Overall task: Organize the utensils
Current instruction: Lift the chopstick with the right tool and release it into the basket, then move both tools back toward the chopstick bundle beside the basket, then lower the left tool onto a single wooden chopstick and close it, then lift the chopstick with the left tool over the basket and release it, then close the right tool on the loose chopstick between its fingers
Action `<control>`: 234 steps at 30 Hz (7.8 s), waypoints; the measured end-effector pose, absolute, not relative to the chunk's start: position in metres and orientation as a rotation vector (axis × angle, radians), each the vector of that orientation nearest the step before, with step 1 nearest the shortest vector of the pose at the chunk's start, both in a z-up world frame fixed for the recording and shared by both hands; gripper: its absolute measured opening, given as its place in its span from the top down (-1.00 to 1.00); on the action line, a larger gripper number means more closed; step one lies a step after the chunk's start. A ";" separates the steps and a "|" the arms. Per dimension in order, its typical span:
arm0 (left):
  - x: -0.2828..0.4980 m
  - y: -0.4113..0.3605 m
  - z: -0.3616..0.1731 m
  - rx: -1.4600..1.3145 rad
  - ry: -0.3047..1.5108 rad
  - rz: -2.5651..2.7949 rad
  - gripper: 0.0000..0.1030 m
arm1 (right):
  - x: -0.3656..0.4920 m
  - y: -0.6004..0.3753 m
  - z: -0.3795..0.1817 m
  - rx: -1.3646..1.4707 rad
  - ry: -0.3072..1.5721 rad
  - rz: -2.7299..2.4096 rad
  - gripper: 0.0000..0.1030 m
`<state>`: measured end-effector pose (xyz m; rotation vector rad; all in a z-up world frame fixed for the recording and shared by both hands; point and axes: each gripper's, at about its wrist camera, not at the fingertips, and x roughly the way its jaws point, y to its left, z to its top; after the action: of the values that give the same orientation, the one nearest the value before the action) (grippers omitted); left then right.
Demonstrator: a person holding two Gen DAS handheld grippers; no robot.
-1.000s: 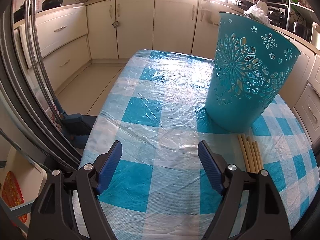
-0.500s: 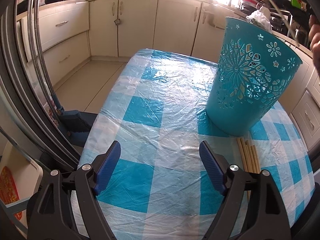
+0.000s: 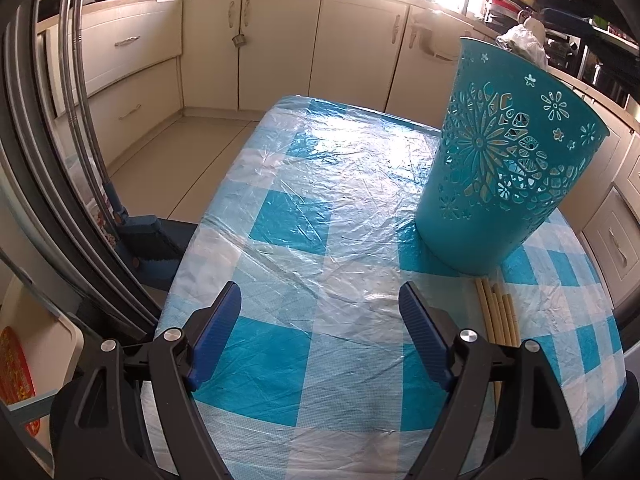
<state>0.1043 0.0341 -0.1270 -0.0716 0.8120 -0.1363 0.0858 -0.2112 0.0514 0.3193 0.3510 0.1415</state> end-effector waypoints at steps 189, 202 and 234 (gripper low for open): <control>0.187 -0.063 0.097 -0.229 0.279 -0.405 0.90 | 0.013 -0.251 -0.125 0.334 0.890 0.191 0.60; 0.194 -0.078 0.046 -0.105 0.393 -0.415 0.90 | 0.014 -0.251 -0.126 0.333 0.889 0.193 0.58; 0.108 0.017 -0.099 0.003 0.760 -0.144 -0.69 | 0.013 -0.201 -0.120 -0.014 0.926 0.015 0.82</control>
<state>0.1077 0.0170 -0.0994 0.0034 0.7595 -0.1440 0.0133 -0.2015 -0.1201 -0.0137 0.9260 0.0147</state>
